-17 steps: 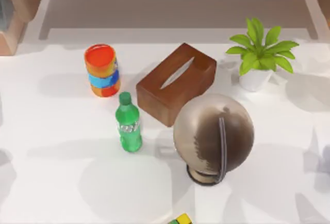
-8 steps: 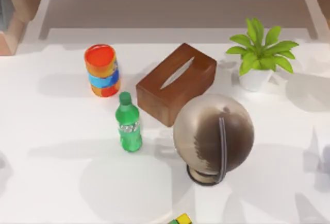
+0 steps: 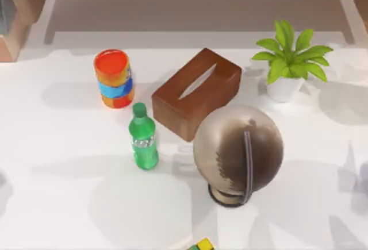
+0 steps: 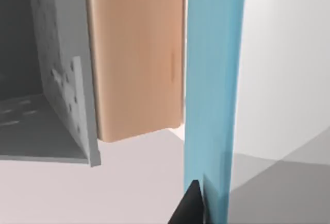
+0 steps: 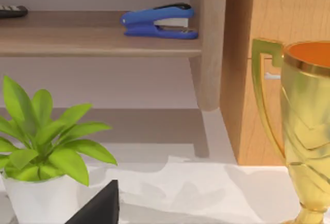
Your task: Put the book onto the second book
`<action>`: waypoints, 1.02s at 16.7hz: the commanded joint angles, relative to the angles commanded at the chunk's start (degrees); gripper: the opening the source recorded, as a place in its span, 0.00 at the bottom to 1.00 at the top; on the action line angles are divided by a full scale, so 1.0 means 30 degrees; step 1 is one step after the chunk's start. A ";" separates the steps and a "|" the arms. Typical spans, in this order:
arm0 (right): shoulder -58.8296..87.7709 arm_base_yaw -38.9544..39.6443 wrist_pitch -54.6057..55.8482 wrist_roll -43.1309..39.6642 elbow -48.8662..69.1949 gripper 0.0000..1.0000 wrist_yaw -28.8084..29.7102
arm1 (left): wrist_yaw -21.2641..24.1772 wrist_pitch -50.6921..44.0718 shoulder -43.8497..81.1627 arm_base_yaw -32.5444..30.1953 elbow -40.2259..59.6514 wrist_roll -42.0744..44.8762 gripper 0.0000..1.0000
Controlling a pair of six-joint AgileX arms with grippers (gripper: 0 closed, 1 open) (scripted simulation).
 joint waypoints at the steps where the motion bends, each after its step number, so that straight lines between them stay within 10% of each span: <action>1: 0.0000 0.0000 0.0000 0.0000 0.0000 1.00 0.0000 | 0.0000 0.0000 0.0000 0.0000 0.0000 0.0000 0.15; 12: 0.0000 0.0000 0.0000 0.0000 0.0000 1.00 0.0000 | 0.0000 0.0000 0.0000 0.0000 0.0000 0.0000 0.98; 17: 0.0000 0.0000 0.0000 0.0000 0.0000 1.00 0.0000 | 0.0000 0.0000 0.0000 0.0000 0.0000 0.0000 1.00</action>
